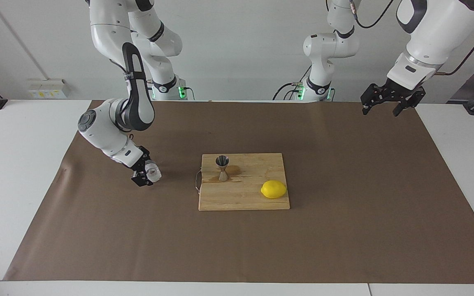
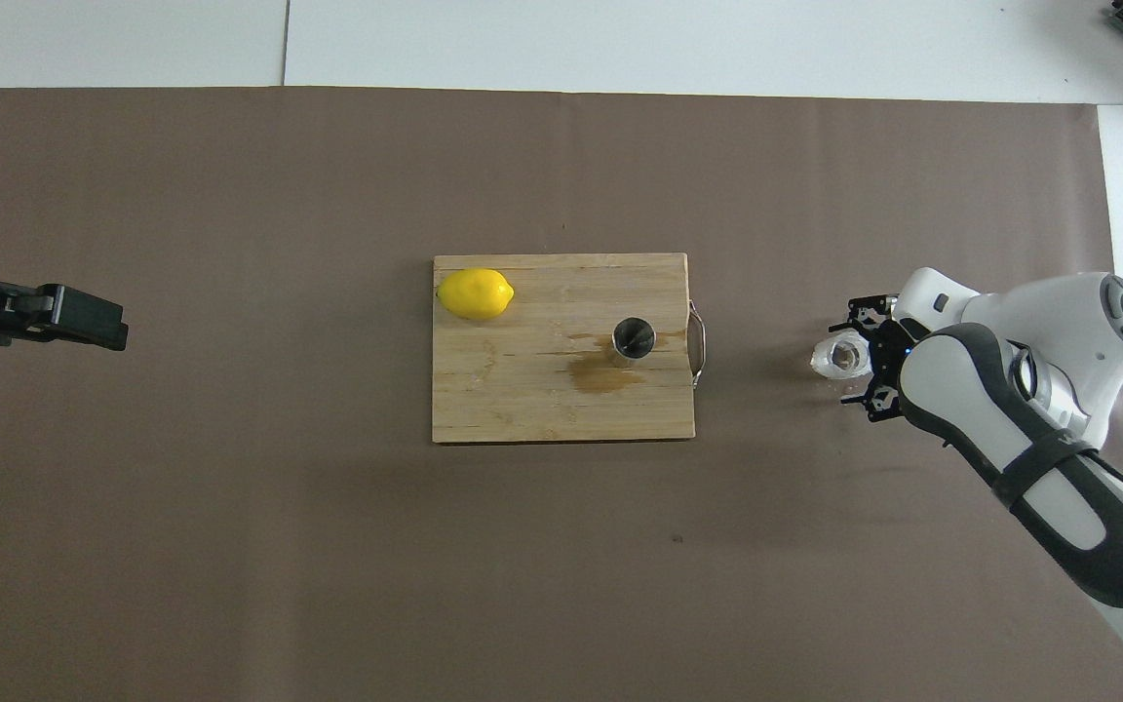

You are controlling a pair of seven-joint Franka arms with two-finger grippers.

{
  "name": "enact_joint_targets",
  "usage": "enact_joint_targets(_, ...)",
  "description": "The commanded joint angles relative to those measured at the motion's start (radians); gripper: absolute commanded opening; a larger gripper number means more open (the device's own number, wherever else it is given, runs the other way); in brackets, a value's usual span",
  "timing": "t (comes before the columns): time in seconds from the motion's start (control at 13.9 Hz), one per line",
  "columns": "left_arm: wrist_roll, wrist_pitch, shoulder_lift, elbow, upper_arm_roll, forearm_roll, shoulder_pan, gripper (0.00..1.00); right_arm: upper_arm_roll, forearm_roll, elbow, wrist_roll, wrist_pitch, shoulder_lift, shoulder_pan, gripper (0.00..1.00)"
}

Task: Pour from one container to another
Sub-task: 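Lower the right gripper around the clear glass and close it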

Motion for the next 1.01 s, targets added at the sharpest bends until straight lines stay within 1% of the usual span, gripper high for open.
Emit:
enact_joint_targets(0.0, -0.007, 0.000, -0.029, -0.030, 0.011, 0.000, -0.010, 1.00, 0.006, 0.057, -0.003, -0.042, -0.002, -0.008, -0.008, 0.79)
enact_joint_targets(0.07, -0.007, 0.000, -0.029, -0.030, 0.011, 0.000, -0.010, 1.00, 0.006, 0.058, -0.003, -0.042, -0.007, -0.008, -0.009, 0.66)
enact_joint_targets(0.22, -0.007, 0.000, -0.029, -0.030, 0.011, 0.000, -0.010, 1.00, 0.006, 0.060, -0.002, -0.039, -0.015, -0.009, -0.011, 0.32)
enact_joint_targets(0.36, -0.007, 0.000, -0.029, -0.030, 0.011, 0.000, -0.010, 1.00, 0.006, 0.083, 0.004, -0.042, -0.013, -0.020, -0.011, 0.11)
enact_joint_targets(0.43, -0.007, 0.000, -0.029, -0.030, 0.011, 0.000, -0.010, 1.00, 0.006, 0.095, 0.009, -0.040, -0.013, -0.026, -0.005, 0.06)
enact_joint_targets(0.65, -0.007, 0.000, -0.029, -0.030, 0.011, 0.000, -0.010, 1.00, 0.008, 0.116, 0.018, -0.004, -0.033, -0.040, 0.000, 0.04)
enact_joint_targets(0.72, -0.007, 0.000, -0.029, -0.030, 0.011, 0.000, -0.010, 1.00, 0.009, 0.115, 0.020, 0.022, -0.036, -0.048, 0.002, 0.00)
enact_joint_targets(0.86, -0.007, 0.000, -0.029, -0.030, 0.011, 0.000, -0.010, 1.00, 0.038, 0.112, 0.035, 0.079, -0.053, -0.071, 0.003, 0.00)
enact_joint_targets(0.94, -0.007, 0.000, -0.029, -0.030, 0.011, 0.000, -0.010, 1.00, 0.040, 0.098, 0.050, 0.117, -0.071, -0.084, 0.014, 0.00)
